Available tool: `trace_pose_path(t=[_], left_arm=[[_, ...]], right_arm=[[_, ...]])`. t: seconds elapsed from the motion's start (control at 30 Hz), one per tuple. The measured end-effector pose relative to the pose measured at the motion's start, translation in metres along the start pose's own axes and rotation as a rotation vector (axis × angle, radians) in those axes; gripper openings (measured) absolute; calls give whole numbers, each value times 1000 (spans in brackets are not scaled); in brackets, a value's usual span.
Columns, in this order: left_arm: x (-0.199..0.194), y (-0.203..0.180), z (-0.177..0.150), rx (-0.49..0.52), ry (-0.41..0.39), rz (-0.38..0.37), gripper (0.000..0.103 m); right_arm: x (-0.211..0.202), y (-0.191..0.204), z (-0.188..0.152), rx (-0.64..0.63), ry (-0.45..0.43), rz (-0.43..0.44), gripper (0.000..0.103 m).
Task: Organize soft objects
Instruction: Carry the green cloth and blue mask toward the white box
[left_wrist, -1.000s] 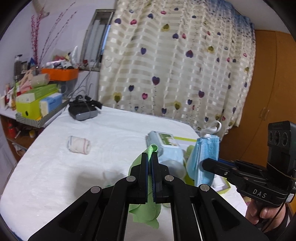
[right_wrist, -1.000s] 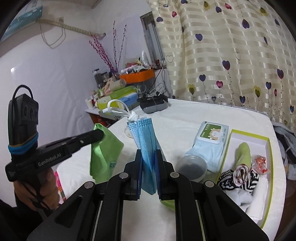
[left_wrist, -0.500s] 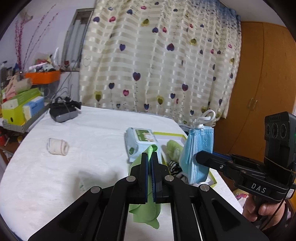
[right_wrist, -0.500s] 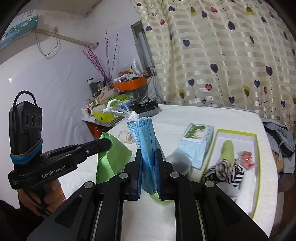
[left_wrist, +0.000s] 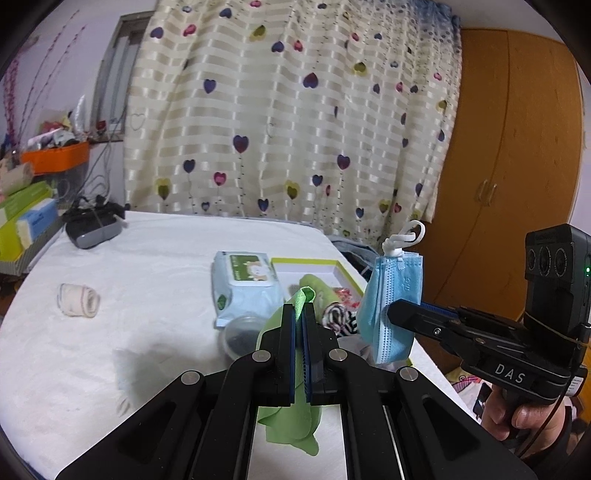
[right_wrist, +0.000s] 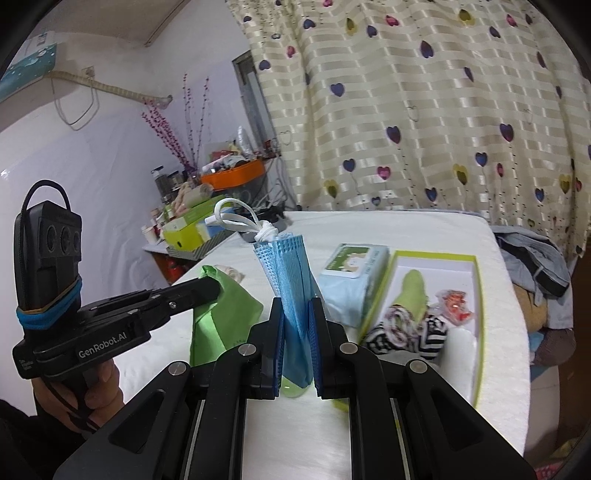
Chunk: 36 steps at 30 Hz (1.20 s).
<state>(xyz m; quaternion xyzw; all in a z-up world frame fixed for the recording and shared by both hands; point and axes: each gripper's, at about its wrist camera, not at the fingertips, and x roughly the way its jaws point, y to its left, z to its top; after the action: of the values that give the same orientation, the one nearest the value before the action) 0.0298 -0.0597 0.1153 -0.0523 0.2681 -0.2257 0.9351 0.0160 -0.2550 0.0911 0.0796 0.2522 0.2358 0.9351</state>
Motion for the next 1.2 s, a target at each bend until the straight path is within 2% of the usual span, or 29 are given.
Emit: trace_pose_path(t=[0.5,0.8,0.97,1.13,1.2], left_arm=[[52,-39,14,43,49,-119,3],[88,-60,28,75,76,-133,3],[114,-71,36,70,96,-172,3],[155,-73,26,72,188,-186,3],[172,-71,18,72,238,-161,3]], right_arm=[[-10,-74,-11,130,0,-119,13],[9,-114,-11,184,36,-147,13],[24,-127,-7,201,58,-153,13],[45,-139,-9,224,100,-152,13],[53,-144,-12,231,122,-152,13]])
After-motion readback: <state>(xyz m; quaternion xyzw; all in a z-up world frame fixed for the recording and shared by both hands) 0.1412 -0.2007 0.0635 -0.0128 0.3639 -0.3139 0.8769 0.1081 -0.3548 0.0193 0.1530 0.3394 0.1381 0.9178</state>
